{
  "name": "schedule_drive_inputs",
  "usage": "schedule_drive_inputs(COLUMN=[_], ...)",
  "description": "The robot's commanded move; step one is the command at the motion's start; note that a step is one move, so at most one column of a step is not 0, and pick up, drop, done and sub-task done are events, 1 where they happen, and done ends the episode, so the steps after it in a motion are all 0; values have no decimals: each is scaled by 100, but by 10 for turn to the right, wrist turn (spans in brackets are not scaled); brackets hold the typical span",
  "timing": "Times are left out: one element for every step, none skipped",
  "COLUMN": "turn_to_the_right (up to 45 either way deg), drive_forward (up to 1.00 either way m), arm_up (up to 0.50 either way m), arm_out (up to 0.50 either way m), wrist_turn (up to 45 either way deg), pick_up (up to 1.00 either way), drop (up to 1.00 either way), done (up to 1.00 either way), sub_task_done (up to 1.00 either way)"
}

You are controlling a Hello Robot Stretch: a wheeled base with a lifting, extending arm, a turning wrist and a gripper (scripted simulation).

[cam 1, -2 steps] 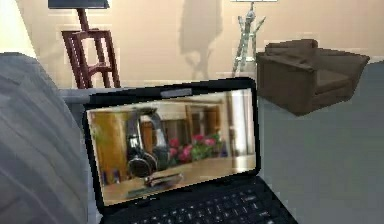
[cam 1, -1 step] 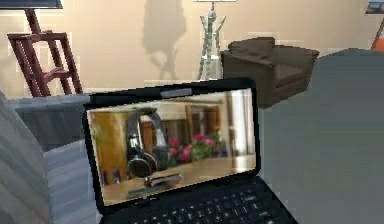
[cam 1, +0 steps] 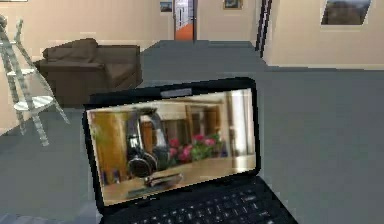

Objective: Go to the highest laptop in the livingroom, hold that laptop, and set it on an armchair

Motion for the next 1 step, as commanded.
schedule_drive_inputs(turn_to_the_right=[0], drive_forward=[30], arm_up=[0], arm_out=[0], wrist_turn=[0], pick_up=[0], drop=[0], done=[0], sub_task_done=[0])
